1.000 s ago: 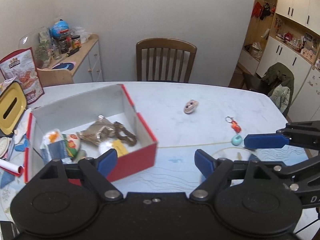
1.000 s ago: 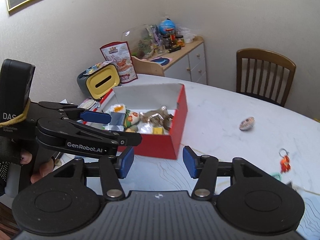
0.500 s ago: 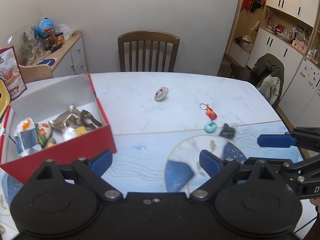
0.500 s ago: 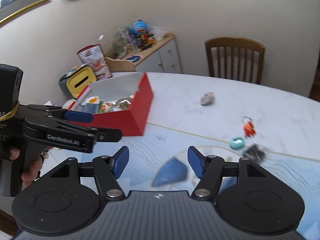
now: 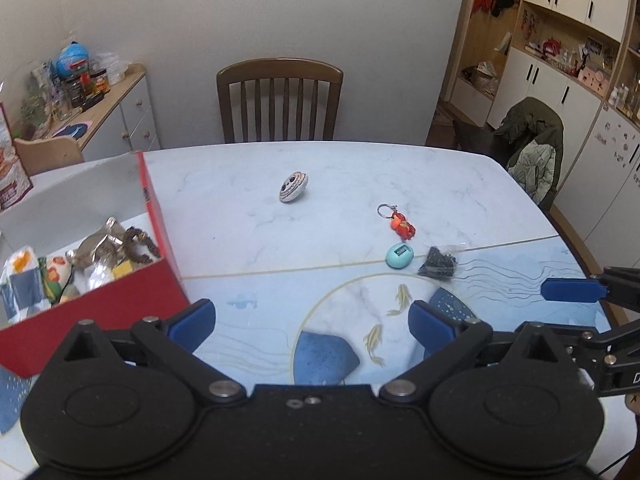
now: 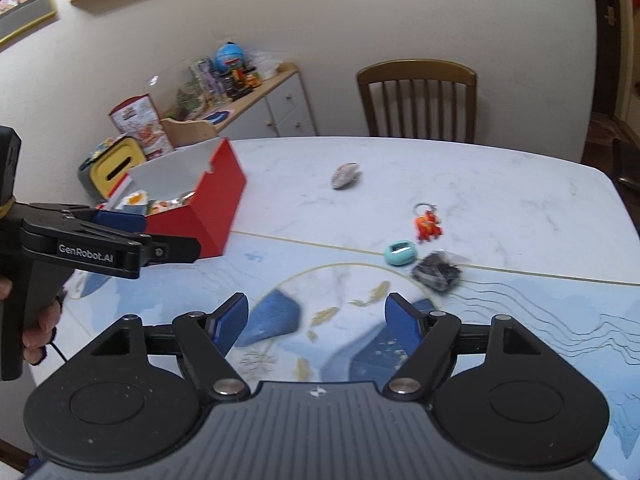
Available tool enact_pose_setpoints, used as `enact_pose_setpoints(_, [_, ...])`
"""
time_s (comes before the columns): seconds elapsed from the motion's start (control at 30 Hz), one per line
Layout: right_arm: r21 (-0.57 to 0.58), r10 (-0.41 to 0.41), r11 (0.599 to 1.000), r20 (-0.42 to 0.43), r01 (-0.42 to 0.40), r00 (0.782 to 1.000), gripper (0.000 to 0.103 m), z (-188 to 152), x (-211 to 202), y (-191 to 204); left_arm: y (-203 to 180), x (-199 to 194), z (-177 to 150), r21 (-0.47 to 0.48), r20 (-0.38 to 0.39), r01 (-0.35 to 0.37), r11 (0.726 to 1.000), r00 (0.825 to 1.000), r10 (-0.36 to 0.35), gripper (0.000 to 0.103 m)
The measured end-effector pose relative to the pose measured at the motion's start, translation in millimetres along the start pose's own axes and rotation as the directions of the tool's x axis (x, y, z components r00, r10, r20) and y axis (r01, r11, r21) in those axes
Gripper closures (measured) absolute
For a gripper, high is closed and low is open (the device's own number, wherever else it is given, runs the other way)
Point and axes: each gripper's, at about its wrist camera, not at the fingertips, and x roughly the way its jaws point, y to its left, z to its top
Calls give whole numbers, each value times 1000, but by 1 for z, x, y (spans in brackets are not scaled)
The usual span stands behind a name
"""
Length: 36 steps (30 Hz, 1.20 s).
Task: Organize objects
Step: 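Withdraw both tools from the box toward the remaining table items, then grasp cartoon-face keychain with left tool while right tool grasps black bead bag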
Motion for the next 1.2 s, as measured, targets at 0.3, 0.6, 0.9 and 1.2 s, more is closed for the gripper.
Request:
enact_pose_setpoints(0.3, [61,-101,993,-23,103,995,25,6,32,-38,1,64,30,3,0,37,999,999,-37,0])
enact_pose_setpoints(0.6, [107,-220,970,-6,220,975,25,17,72,-68,4,145,75,16,13,-8,1000,1000,8,0])
enact_pose_setpoints(0.9, [115,-233,964,-58,238,971,25,25,123,-83,6,206,104,34,4,-86,996,996,86,0])
enact_pose_setpoints(1.2, [149,-226,959,-109,240,968,25,24,155,-99,19,251,115,-18,-40,-82,997,996,81,0])
